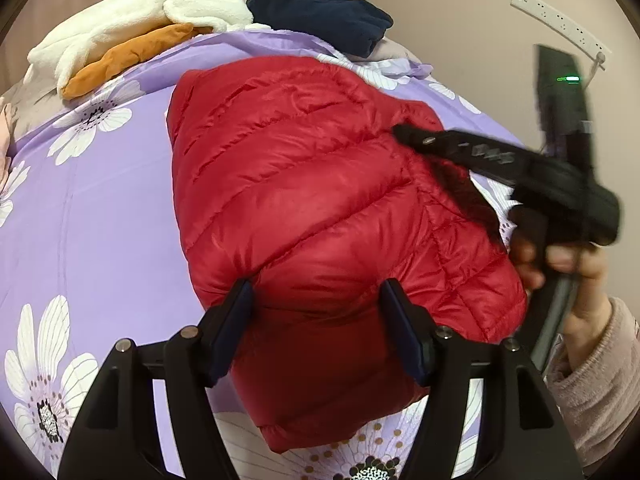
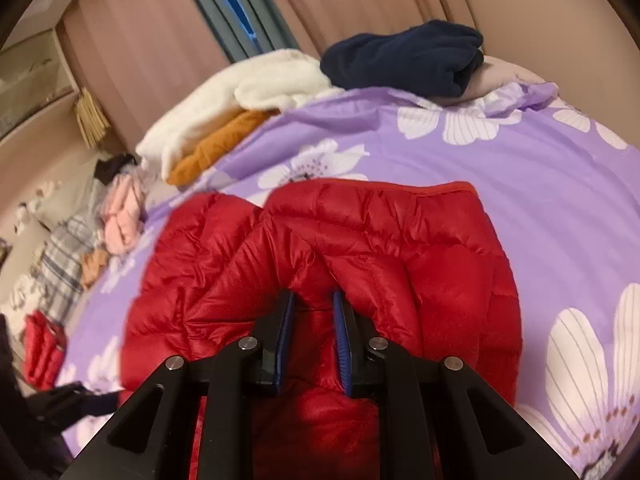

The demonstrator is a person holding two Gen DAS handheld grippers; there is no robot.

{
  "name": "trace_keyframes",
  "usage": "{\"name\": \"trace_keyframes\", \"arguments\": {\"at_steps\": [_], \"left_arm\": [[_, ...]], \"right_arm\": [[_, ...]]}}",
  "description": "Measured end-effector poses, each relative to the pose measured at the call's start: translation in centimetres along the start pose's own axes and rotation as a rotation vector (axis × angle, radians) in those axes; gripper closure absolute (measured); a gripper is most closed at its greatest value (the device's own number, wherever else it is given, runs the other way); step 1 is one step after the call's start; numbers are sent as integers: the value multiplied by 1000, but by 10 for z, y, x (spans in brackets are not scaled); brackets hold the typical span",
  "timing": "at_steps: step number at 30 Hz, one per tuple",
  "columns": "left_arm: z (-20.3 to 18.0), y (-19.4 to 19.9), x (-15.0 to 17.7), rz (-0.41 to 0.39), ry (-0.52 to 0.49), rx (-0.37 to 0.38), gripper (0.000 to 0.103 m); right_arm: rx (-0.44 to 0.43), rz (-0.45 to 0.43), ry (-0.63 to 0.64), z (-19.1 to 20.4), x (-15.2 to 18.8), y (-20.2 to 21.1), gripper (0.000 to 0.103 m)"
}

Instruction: Fold large clothes

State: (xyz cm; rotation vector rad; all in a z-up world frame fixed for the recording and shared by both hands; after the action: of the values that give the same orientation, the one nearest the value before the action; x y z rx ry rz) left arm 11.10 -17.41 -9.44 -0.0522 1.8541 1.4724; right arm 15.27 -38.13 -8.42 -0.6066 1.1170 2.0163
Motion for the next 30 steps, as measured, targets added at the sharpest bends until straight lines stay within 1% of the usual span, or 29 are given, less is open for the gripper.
{"name": "trace_keyframes", "arguments": {"at_steps": [3,6,8,12,16,20,24,30], "left_arm": [[1,2,0,3,7,-3,37],[0,3,0,4,16,-5,37],[0,4,1,3,18,-8,37],[-1,4,0,4,20,-12,37],[-2,3,1,8,19,-15,37],[-4,2,4,7,6,-23,37],[-3,-1,6,12,8,-28,35],[3,3,7,16,28,-21,34]], "right_arm": [[-20,-31,19,11,1,23,86],[-22,-47,75,25,7,44,86],[-26,-46,114,35,14,55,86],[-32,-32,177,47,32,64,86],[-8,13,194,45,47,52,86],[17,59,175,34,56,35,86],[-8,69,136,25,62,22,86],[-18,73,118,24,64,24,86]]}}
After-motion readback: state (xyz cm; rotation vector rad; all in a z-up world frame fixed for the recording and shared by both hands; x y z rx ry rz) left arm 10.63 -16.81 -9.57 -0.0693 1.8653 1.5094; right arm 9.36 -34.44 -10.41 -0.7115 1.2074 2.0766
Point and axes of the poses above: each gripper's, at about its wrist camera, not at the fingertips, and y roughly against the way its jaws point, z to its left, x to its underside, the point moved 2 cm from there along -y, roughly the way its jaws point, and after that the axes turned 7 degrees about -x, right-handed, at the moved point
